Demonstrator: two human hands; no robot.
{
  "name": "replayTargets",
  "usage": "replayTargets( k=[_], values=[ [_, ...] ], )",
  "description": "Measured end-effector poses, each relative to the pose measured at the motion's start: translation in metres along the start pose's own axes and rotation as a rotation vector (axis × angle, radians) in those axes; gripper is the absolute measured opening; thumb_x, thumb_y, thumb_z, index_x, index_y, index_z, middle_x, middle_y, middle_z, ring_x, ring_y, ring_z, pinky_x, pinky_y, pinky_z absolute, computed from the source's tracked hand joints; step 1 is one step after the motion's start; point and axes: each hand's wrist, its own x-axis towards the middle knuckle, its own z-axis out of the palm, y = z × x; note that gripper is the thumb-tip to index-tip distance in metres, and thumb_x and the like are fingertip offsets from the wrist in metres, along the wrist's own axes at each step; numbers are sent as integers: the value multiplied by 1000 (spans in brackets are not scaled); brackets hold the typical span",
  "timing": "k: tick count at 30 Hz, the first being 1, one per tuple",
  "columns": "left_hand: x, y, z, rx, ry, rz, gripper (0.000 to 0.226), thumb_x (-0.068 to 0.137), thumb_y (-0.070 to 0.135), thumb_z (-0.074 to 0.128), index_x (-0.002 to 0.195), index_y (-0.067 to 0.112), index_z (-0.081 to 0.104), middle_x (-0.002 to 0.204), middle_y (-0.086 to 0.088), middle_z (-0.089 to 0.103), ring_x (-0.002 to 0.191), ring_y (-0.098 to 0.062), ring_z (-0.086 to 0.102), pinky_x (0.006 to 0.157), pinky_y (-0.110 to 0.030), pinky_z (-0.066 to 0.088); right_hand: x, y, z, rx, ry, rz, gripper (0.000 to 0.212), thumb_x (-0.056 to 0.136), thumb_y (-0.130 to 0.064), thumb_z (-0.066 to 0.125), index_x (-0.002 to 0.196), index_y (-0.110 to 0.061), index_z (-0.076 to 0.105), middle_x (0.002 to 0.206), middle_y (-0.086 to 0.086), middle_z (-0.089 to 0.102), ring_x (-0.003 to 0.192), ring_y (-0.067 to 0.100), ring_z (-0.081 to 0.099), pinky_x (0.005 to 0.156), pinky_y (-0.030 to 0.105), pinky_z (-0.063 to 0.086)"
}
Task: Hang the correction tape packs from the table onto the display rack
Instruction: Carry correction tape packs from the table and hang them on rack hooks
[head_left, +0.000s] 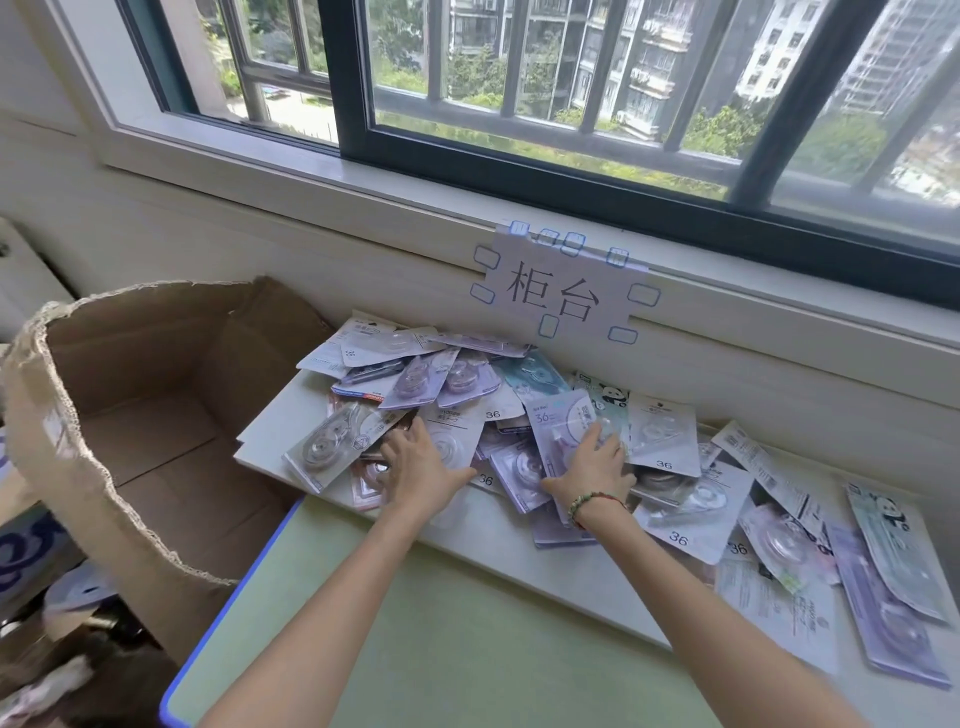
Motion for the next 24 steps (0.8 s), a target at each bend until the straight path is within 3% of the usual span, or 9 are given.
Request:
replayTargets(
  k=[4, 9, 15, 24],
  values=[
    [-7, -5, 4, 120, 27, -47, 116, 69, 63, 74, 150, 12, 9, 143, -19, 25, 131, -34, 25, 107, -50, 31, -9, 6, 0, 62, -2, -18, 117, 77, -45, 74, 150, -4, -7, 153, 17, 15, 141, 32, 16, 111, 47, 29],
    [-14, -4, 7, 116, 64, -70, 119, 66, 61, 77, 147, 4, 12, 144, -17, 26, 131, -34, 28, 107, -48, 30, -16, 16, -1, 142, 5, -54, 113, 78, -35, 75, 149, -1, -6, 151, 15, 14, 134, 34, 25, 105, 41, 34],
    [-34, -6, 9, 62, 98, -23, 121, 65, 51, 81, 145, -3, 9, 138, -18, 25, 129, -35, 34, 105, -40, 33, -26, 26, -7, 226, 50, -70, 112, 75, -36, 77, 148, 1, 0, 148, 17, 17, 131, 36, 28, 105, 41, 33],
    [-73, 3, 13, -67, 83, 113, 121, 67, 56, 78, 150, 2, 7, 144, -20, 30, 134, -35, 33, 105, -43, 32, -77, 58, -29, 263, 165, 53, 112, 75, -41, 76, 148, -2, 0, 148, 15, 18, 135, 32, 27, 105, 41, 36]
  ],
)
